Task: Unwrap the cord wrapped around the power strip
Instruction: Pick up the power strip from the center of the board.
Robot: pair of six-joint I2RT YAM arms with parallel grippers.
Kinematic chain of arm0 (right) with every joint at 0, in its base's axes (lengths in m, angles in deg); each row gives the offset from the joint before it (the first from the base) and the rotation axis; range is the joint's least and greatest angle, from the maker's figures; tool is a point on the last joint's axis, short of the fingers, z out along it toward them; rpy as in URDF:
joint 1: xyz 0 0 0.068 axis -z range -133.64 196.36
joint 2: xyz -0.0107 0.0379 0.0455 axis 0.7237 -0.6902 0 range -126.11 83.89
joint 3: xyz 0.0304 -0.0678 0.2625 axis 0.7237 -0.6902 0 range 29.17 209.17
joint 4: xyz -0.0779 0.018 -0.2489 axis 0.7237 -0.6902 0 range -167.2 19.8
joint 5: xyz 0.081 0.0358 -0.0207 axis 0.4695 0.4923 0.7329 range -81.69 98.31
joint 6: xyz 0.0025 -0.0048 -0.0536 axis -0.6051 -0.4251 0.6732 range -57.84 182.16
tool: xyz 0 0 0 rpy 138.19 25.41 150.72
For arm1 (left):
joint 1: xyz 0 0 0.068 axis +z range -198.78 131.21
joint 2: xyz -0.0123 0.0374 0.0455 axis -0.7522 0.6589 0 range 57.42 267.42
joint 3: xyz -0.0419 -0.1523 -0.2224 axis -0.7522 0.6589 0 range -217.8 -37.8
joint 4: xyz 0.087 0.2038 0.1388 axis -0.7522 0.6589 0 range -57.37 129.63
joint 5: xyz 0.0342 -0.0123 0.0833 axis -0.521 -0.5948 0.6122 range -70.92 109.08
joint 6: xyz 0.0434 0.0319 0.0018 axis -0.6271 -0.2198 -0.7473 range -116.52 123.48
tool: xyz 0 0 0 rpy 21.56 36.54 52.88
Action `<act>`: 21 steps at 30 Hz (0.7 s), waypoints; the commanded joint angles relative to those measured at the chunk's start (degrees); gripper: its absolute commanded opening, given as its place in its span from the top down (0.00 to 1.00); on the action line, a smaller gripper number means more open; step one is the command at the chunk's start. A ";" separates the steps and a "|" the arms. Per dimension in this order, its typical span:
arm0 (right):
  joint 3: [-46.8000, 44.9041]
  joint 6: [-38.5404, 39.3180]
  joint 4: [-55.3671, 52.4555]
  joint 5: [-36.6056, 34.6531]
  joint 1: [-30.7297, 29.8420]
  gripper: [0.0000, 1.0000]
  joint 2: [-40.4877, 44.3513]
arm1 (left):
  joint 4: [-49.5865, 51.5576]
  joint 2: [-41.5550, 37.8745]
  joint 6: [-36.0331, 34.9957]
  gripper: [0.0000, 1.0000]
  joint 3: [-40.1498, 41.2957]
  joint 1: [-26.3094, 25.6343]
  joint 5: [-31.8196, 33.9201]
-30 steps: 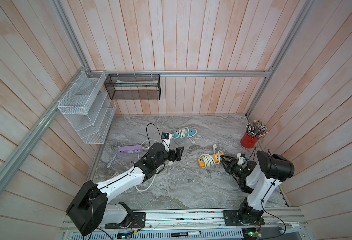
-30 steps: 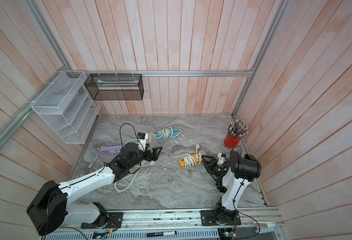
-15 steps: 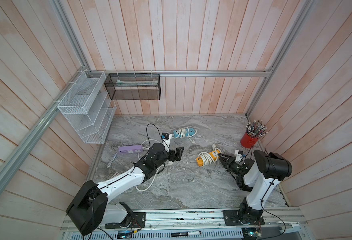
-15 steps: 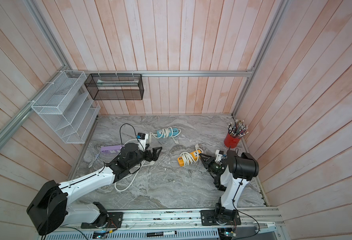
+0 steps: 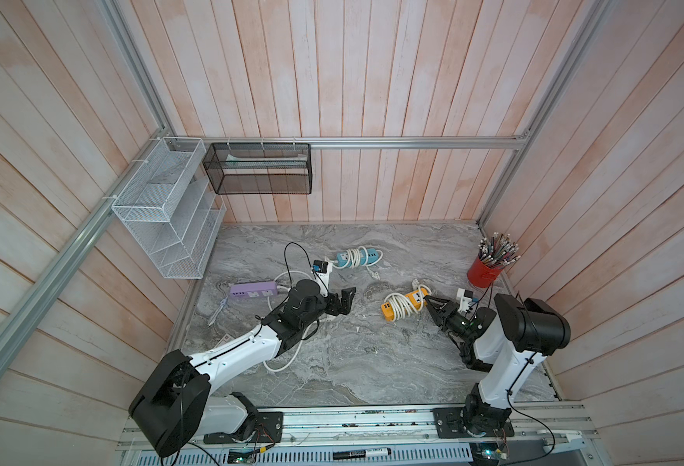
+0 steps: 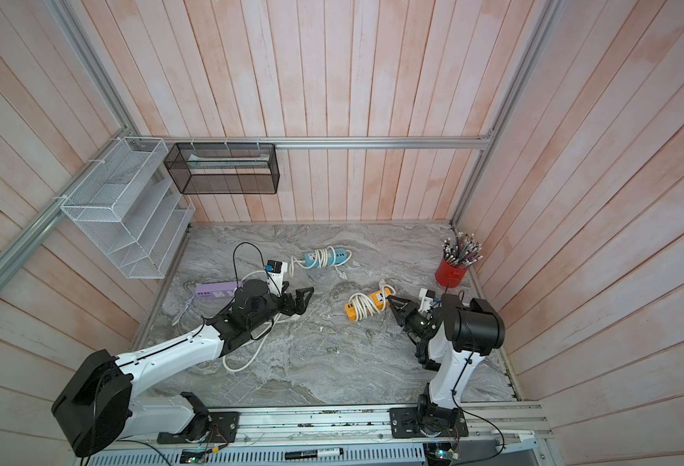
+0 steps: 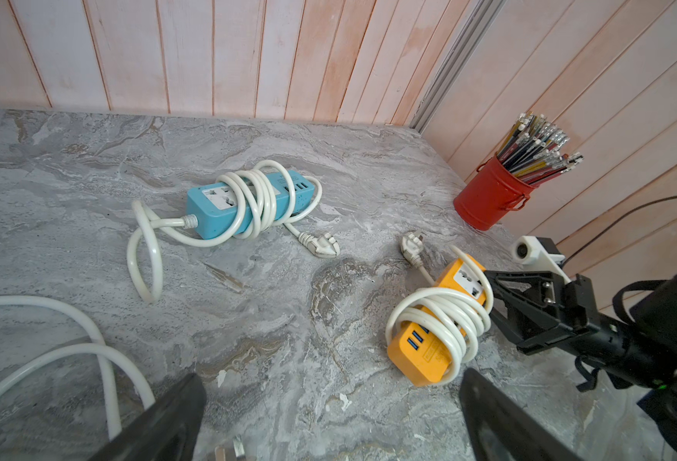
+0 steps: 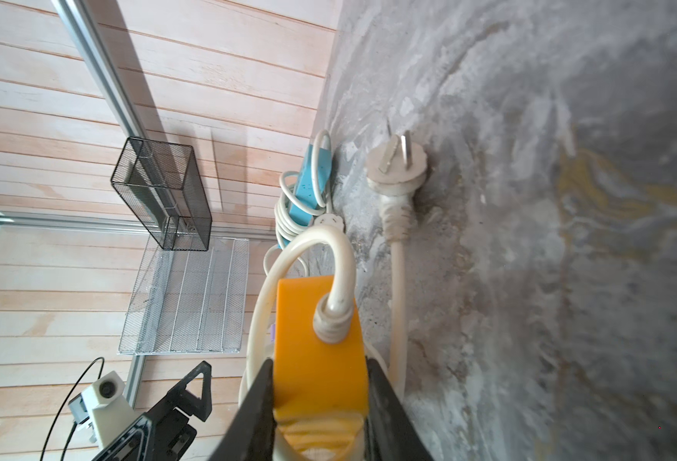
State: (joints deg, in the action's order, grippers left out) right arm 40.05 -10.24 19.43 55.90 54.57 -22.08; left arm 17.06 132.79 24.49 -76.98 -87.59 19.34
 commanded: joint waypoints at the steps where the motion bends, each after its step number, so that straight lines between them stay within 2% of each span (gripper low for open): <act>1: 0.69 -2.15 0.56 0.18 -0.89 1.00 7.74 | -2.90 -1.26 -0.06 0.00 1.16 -0.23 -1.11; 6: 4.42 2.53 -16.33 -1.99 -2.79 1.00 23.65 | -4.65 -2.99 0.33 0.00 1.71 -0.22 -3.69; 11: 9.47 4.04 -30.57 -6.70 -4.15 1.00 35.20 | -10.14 -6.27 2.11 0.00 2.39 -0.22 -12.91; 16: 9.29 -4.18 -22.15 -6.57 -4.76 1.00 33.15 | -12.03 -8.17 4.10 0.00 0.31 -0.22 -19.36; 21: 7.82 -12.52 -12.16 -8.71 -7.50 1.00 29.39 | -12.27 -9.10 4.65 0.00 -0.71 -0.22 -20.77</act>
State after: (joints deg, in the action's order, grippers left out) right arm 48.20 -15.55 -1.99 49.21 48.64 8.30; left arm 6.31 124.55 28.19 -76.12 -87.59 1.61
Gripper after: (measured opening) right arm 0.318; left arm 0.998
